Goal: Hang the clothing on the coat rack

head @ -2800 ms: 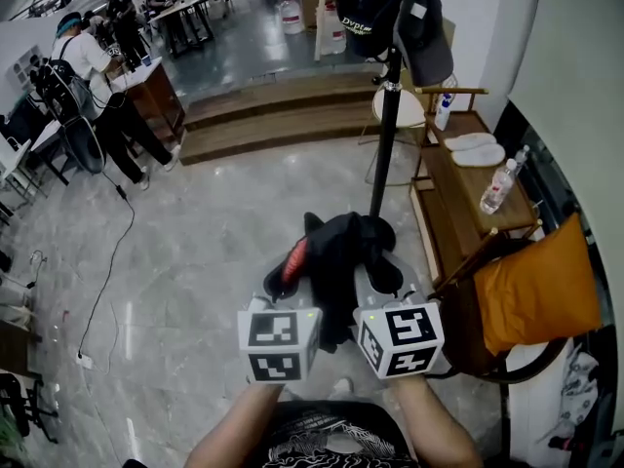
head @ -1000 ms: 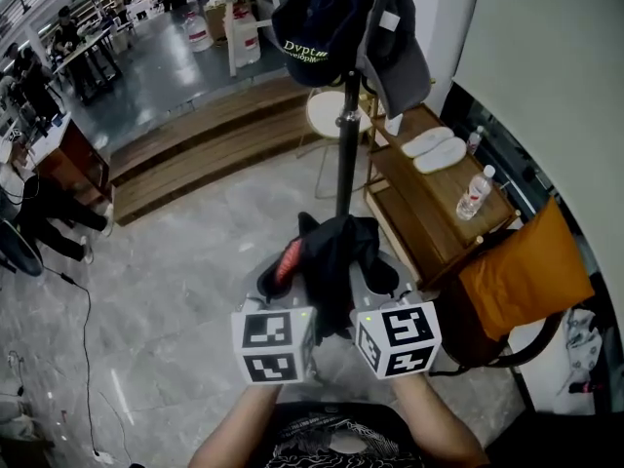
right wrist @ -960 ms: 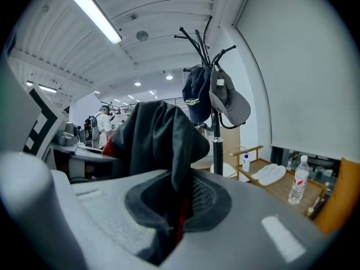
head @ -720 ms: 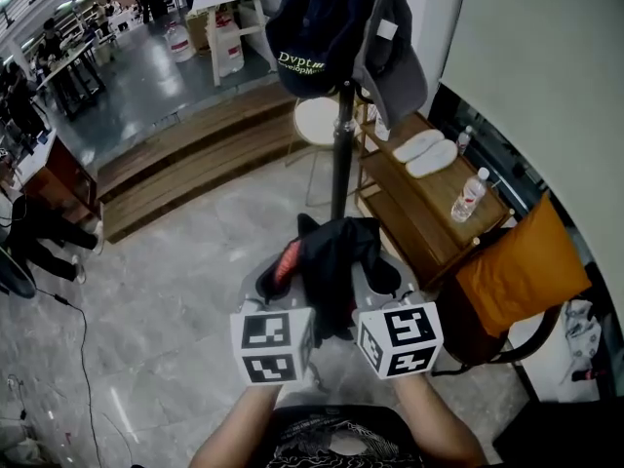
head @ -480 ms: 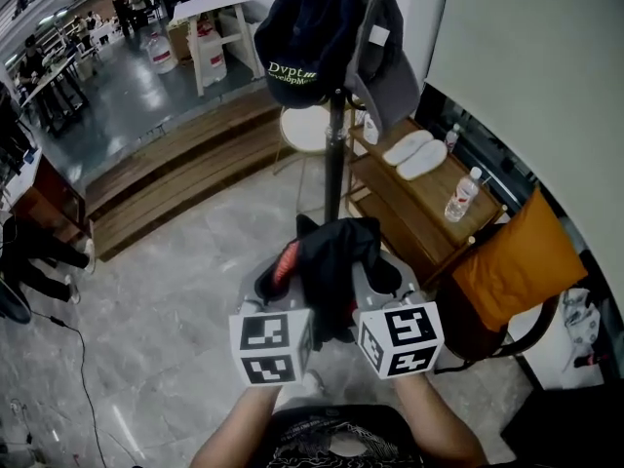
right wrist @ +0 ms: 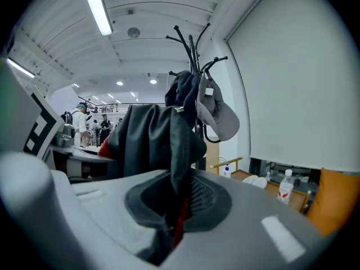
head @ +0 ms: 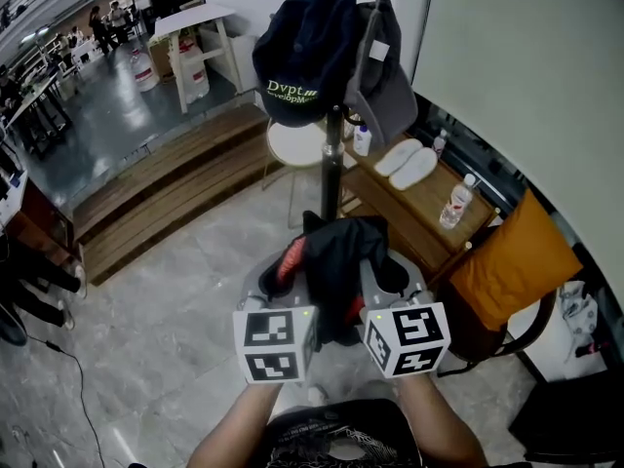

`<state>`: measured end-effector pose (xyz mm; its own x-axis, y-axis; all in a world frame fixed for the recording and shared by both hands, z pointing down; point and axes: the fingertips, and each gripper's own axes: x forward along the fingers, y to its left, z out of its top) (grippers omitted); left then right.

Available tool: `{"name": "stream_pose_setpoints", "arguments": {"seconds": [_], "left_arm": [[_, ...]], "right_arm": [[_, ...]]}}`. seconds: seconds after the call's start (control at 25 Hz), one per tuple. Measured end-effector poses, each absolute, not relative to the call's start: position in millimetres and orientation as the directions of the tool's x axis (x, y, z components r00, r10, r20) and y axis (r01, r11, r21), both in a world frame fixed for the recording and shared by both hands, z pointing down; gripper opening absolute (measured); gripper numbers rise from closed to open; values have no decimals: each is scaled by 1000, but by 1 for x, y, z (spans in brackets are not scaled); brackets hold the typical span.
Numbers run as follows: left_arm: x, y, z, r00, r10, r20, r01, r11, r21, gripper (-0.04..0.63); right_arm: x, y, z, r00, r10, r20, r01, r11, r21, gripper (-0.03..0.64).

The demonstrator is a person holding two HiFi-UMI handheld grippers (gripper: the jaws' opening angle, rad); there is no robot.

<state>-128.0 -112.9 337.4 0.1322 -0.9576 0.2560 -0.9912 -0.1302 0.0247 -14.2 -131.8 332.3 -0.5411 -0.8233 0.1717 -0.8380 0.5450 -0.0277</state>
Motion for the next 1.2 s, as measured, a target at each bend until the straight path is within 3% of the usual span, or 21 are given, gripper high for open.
{"name": "stream_pose_setpoints", "arguments": {"seconds": [1.2], "left_arm": [[-143, -211, 318, 88, -974, 208, -995, -94, -17, 28]], "right_arm": [[-25, -227, 314, -575, -812, 105, -817, 576, -22, 25]]}}
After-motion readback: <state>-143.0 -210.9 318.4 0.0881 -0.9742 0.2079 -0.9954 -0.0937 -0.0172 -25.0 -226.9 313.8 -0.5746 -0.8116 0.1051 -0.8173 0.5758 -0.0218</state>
